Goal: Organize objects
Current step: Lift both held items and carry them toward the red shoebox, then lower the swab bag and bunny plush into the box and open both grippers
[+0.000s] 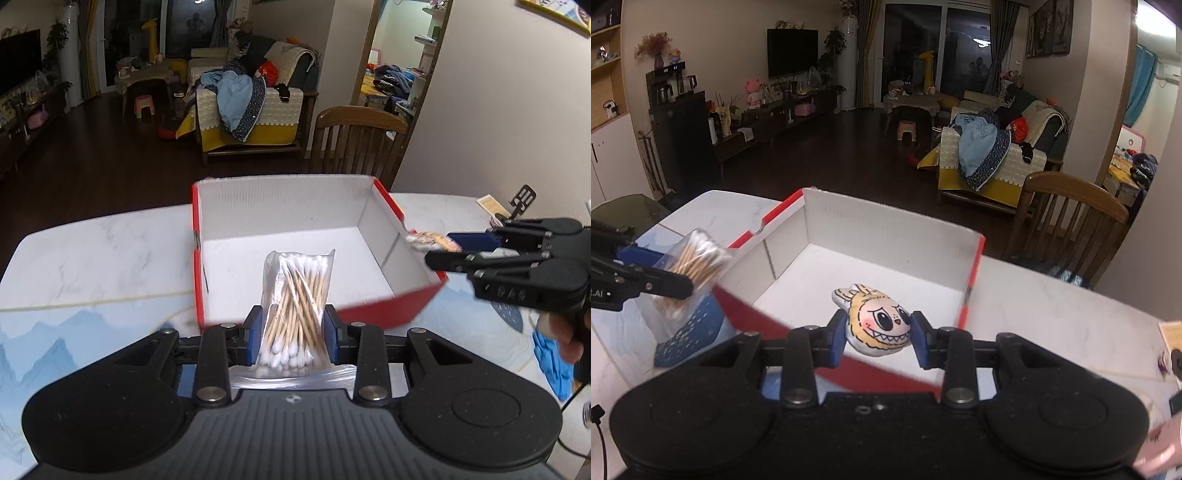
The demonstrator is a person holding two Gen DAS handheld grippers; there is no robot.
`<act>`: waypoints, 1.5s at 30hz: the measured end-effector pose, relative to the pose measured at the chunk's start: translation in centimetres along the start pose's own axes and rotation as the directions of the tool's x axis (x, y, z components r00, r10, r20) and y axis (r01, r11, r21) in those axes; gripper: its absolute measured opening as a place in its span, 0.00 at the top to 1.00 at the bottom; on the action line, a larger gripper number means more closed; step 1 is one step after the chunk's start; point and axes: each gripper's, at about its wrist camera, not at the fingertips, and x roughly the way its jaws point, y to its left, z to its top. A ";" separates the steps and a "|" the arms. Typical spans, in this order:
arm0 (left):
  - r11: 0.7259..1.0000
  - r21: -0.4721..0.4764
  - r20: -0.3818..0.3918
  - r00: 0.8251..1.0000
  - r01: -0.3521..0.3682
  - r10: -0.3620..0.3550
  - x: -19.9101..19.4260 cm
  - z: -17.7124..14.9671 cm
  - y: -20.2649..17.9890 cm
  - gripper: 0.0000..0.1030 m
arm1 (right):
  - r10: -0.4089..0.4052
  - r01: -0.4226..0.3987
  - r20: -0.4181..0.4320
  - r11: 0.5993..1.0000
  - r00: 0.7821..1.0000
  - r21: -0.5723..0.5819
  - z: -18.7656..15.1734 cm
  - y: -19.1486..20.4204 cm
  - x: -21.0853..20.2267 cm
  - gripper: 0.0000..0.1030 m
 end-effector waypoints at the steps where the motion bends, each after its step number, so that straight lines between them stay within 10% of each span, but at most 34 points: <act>1: 1.000 0.006 -0.002 1.000 -0.007 0.007 0.6 0.7 0.0 0.69 | 0.002 -0.002 -0.006 1.000 1.000 -0.001 0.4 0.1 0.7 0.66; 17: 0.989 0.129 -0.120 0.989 -0.067 0.082 11.9 5.9 -0.2 0.69 | 0.005 -0.008 -0.150 1.000 0.989 -0.024 1.8 0.7 9.3 0.66; 28: 0.984 0.164 -0.279 0.953 -0.075 0.119 17.9 5.2 0.0 0.69 | 0.022 -0.026 -0.353 1.000 0.935 -0.005 0.6 0.7 14.6 0.66; 45: 0.989 0.139 -0.433 0.894 -0.056 0.112 21.5 4.2 0.2 0.67 | -0.003 -0.007 -0.450 1.000 0.893 -0.020 -0.1 0.7 16.2 0.59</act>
